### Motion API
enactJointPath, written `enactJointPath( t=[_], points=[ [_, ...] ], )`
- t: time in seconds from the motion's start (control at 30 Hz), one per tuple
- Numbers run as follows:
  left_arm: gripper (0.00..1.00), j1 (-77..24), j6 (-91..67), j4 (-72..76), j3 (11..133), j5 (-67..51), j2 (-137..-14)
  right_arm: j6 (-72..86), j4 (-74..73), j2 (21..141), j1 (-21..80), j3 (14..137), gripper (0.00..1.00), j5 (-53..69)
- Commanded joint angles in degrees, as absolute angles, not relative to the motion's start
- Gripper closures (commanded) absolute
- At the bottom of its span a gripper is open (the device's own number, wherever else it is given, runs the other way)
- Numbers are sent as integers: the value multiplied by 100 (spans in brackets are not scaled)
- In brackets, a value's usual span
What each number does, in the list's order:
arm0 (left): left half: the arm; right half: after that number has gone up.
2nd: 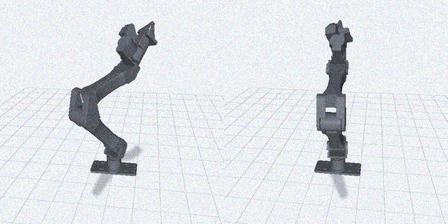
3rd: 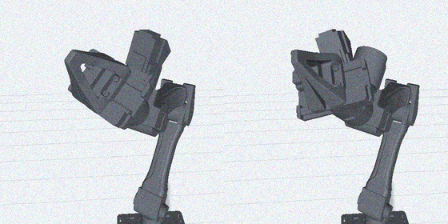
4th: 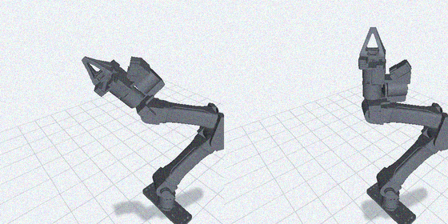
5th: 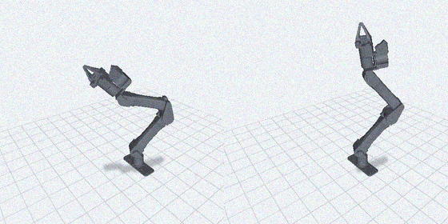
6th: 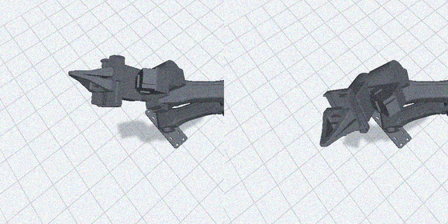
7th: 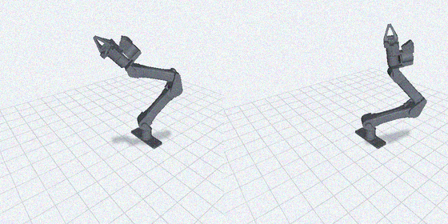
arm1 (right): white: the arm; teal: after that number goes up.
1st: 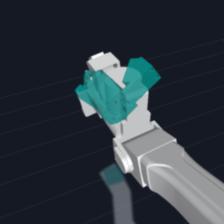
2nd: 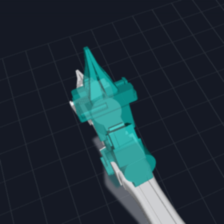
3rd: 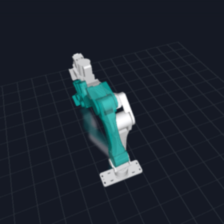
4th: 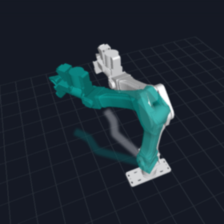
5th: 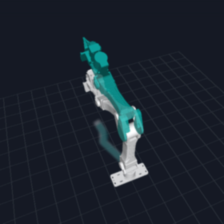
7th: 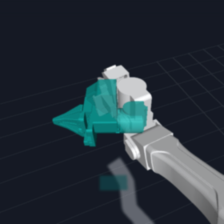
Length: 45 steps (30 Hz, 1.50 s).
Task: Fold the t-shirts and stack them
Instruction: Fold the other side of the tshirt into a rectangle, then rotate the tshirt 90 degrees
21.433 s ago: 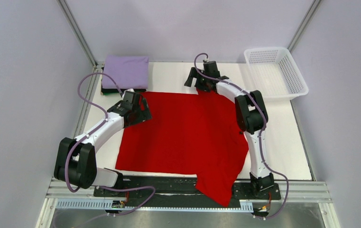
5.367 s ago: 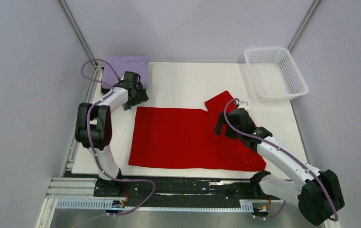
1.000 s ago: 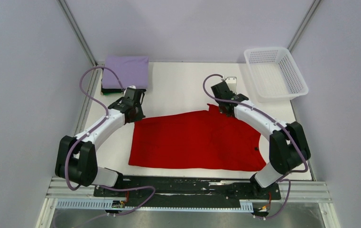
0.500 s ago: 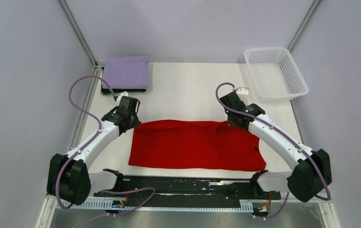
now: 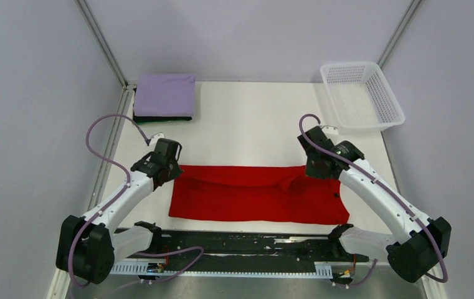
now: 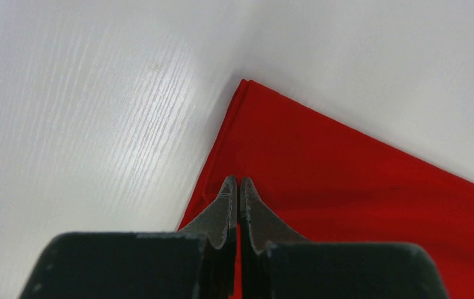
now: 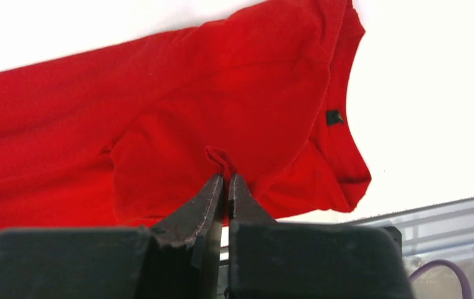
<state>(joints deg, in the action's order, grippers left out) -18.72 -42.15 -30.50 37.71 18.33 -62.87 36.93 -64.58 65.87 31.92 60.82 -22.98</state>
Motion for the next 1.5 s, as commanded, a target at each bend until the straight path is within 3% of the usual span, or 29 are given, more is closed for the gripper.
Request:
enactJointPath(
  t=[0.0, 0.23, 0.37, 0.43, 0.5, 0.53, 0.6, 0.63, 0.67, 0.83, 0.97, 1.07, 1.33, 1.47],
  points=[
    [100, -1898, -4436, -3006, 3693, 1924, -6158, 4070, -7041, 6469, 3233, 6281, 95, -2133],
    [96, -1898, -4587, -3139, 3509, 1917, -6050, 4498, -7110, 6632, 3268, 5658, 89, -1952],
    [82, -1898, -4778, -3351, 3438, 2010, -6060, 4660, -7112, 6619, 3337, 5297, 79, -1660],
    [75, -1898, -4886, -3550, 3461, 2154, -6026, 4729, -7142, 6554, 3406, 5098, 69, -1418],
    [48, -1898, -5022, -3800, 3600, 2364, -5951, 4723, -7188, 6405, 3451, 4959, 57, -1313],
    [24, -1894, -5105, -3954, 3654, 2443, -5900, 4721, -7197, 6315, 3454, 4961, 50, -1321],
    [3, -1898, -5126, -4087, 3826, 2564, -5811, 4740, -7139, 6185, 3454, 5090, 25, -1412],
    [2, -1894, -5112, -4096, 3960, 2520, -5788, 4779, -7081, 6127, 3458, 5182, 7, -1493],
    [1, -1897, -5040, -4052, 4028, 2464, -5736, 4803, -6995, 6085, 3455, 5286, 1, -1577],
    [0, -1898, -4661, -3536, 4373, 1492, -5621, 5010, -5983, 5932, 3454, 5503, 0, -1741],
    [0, -1930, -4235, -2513, 4191, 54, -5791, 4838, -4505, 5958, 3433, 4993, 0, -1120],
    [0, -1942, -4133, -1952, 4019, -702, -6200, 5074, -4495, 6291, 3292, 4822, 0, -1022],
    [0, -1942, -4102, -1601, 3441, -651, -6789, 5960, -4493, 6366, 2535, 3398, 0, -642],
    [0, -1942, -4100, -1574, 3330, -482, -6870, 6050, -3680, 6026, 2039, 2767, 0, -436]
  ],
)
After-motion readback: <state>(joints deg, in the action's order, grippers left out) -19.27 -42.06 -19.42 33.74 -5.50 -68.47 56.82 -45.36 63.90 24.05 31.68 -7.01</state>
